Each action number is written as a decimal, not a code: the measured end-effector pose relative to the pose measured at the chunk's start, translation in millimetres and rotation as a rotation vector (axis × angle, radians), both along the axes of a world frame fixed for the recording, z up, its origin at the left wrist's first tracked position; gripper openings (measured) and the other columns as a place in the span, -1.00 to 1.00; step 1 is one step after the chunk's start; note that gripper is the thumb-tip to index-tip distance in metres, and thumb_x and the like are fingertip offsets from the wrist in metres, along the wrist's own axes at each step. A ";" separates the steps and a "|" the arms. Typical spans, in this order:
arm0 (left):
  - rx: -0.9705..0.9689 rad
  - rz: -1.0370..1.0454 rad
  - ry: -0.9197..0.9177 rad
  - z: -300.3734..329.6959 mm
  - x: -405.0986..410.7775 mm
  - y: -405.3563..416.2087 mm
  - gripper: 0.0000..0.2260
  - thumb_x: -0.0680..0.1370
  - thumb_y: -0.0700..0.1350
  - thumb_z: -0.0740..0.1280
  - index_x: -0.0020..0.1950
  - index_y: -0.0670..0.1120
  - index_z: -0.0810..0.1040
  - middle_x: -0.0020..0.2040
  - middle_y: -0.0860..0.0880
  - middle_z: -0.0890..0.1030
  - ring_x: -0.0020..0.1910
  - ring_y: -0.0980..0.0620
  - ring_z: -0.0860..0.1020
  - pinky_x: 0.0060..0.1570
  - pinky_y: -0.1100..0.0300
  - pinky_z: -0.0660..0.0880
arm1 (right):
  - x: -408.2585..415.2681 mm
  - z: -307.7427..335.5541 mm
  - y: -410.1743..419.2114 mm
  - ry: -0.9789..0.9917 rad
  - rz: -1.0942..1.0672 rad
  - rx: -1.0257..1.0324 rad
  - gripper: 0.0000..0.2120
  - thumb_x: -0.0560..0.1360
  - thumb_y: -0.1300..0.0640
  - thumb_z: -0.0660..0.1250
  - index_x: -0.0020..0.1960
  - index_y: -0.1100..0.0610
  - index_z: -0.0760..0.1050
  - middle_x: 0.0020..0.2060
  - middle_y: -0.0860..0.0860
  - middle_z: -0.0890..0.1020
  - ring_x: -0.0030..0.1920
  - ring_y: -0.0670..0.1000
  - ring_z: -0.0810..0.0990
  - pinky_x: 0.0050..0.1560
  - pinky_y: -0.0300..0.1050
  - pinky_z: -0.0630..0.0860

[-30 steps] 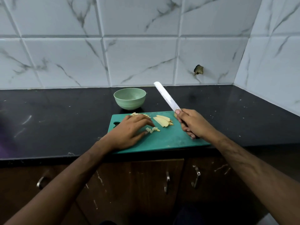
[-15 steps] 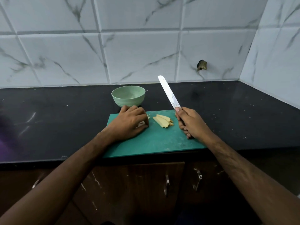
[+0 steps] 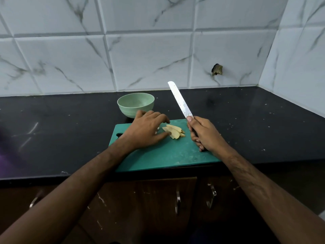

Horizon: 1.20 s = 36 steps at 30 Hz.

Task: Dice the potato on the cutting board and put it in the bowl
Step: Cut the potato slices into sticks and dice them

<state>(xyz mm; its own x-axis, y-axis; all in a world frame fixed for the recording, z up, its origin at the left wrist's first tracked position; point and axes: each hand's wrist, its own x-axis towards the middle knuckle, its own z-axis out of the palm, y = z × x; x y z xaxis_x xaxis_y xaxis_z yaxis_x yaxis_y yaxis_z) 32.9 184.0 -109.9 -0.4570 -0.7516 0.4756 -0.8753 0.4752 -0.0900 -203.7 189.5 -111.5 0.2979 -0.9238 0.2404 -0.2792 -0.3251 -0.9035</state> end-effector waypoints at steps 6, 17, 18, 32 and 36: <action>0.081 0.102 -0.089 -2.9 -29.5 -6.3 -0.34 0.45 0.51 0.13 0.32 0.05 0.36 0.22 0.06 0.59 0.20 -0.01 0.52 0.24 -0.08 0.23 | -0.2 -0.1 -0.2 -0.026 0.014 0.012 -0.64 0.73 -0.06 0.12 -0.12 0.17 0.35 -0.52 -0.01 0.29 -0.59 -0.08 0.22 -0.57 -0.21 0.30; 0.017 -0.027 -0.068 -4.9 -12.6 -1.9 -0.55 0.56 0.38 0.04 0.10 0.07 0.49 -0.02 0.13 0.64 -0.03 0.08 0.58 0.18 -0.02 0.28 | -2.7 -1.9 -3.8 -0.010 0.029 0.012 -0.64 0.72 -0.09 0.11 -0.12 0.15 0.36 -0.52 -0.04 0.30 -0.58 -0.08 0.23 -0.58 -0.21 0.32; 0.004 -0.037 -0.065 -3.9 -12.8 -1.5 -0.56 0.58 0.34 0.03 0.06 0.06 0.51 -0.07 0.12 0.65 -0.08 0.07 0.59 0.15 -0.01 0.29 | -2.7 -1.9 -3.5 -0.010 0.028 0.011 -0.64 0.72 -0.08 0.11 -0.12 0.15 0.36 -0.52 -0.04 0.30 -0.58 -0.08 0.23 -0.58 -0.20 0.32; 0.362 0.105 0.252 21.7 -6.1 13.3 -0.67 0.65 0.17 0.20 -0.13 0.06 0.63 -0.04 0.10 0.54 0.01 0.10 0.49 0.20 -0.10 0.31 | -1.7 1.0 1.2 -0.009 0.013 0.021 -0.64 0.72 -0.08 0.12 -0.13 0.14 0.36 -0.53 -0.06 0.31 -0.58 -0.09 0.23 -0.57 -0.21 0.31; 0.068 0.202 0.055 -2.0 9.7 23.9 -0.60 0.59 0.30 0.02 0.00 0.10 0.54 0.03 0.15 0.51 0.10 0.08 0.46 0.07 0.02 0.18 | -1.6 1.0 0.8 0.001 0.010 0.022 -0.63 0.72 -0.09 0.12 -0.13 0.14 0.36 -0.52 -0.06 0.31 -0.58 -0.09 0.24 -0.57 -0.21 0.32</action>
<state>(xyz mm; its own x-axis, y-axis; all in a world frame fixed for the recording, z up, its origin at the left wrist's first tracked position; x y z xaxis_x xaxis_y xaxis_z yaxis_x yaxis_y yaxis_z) 42.6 207.9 -111.9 -0.2680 -0.8566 0.4410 -0.9562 0.2925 -0.0128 -205.3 190.2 -110.5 0.3069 -0.9261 0.2194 -0.2770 -0.3074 -0.9104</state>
